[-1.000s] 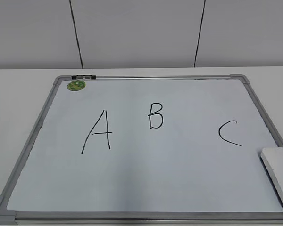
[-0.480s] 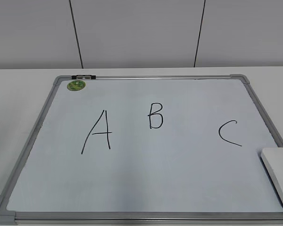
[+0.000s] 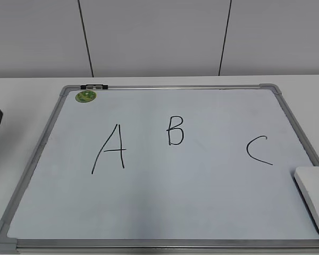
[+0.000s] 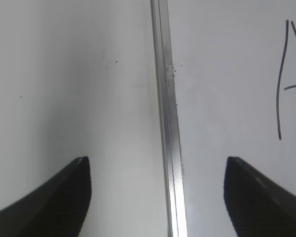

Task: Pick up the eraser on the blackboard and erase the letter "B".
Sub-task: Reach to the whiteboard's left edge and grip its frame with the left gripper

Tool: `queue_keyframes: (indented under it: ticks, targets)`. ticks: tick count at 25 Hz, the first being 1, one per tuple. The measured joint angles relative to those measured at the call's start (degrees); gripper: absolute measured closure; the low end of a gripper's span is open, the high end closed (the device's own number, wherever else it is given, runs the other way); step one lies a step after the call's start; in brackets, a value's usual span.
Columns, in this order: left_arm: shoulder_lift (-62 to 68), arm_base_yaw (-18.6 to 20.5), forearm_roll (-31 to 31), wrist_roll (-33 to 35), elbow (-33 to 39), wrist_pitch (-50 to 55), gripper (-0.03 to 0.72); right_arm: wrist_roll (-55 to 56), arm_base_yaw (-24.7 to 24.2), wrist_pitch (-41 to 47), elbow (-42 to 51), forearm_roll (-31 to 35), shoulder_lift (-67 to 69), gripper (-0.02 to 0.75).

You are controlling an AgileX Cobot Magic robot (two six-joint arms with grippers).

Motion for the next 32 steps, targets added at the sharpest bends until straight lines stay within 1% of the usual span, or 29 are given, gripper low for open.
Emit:
queue_keyframes:
  ticks: [4, 10, 17, 24, 32]
  targets:
    - [8.19, 0.00, -0.61, 0.30, -6.42, 2.84, 0.074, 0.00, 0.00, 0.00, 0.00, 0.00, 0.00, 0.151]
    - [17.39, 0.00, -2.67, 4.34, -13.43, 6.49, 0.083, 0.00, 0.00, 0.00, 0.00, 0.00, 0.00, 0.151]
    - [23.95, 0.00, -3.66, 6.68, -16.99, 7.30, 0.102, 0.00, 0.00, 0.00, 0.00, 0.00, 0.00, 0.151]
    - [29.20, 0.00, -6.80, 9.57, -20.17, 8.17, 0.115, 0.00, 0.00, 0.00, 0.00, 0.00, 0.00, 0.151]
    - [35.12, 0.00, -7.92, 9.96, -25.01, 9.96, 0.168, 0.00, 0.00, 0.00, 0.00, 1.30, 0.00, 0.151]
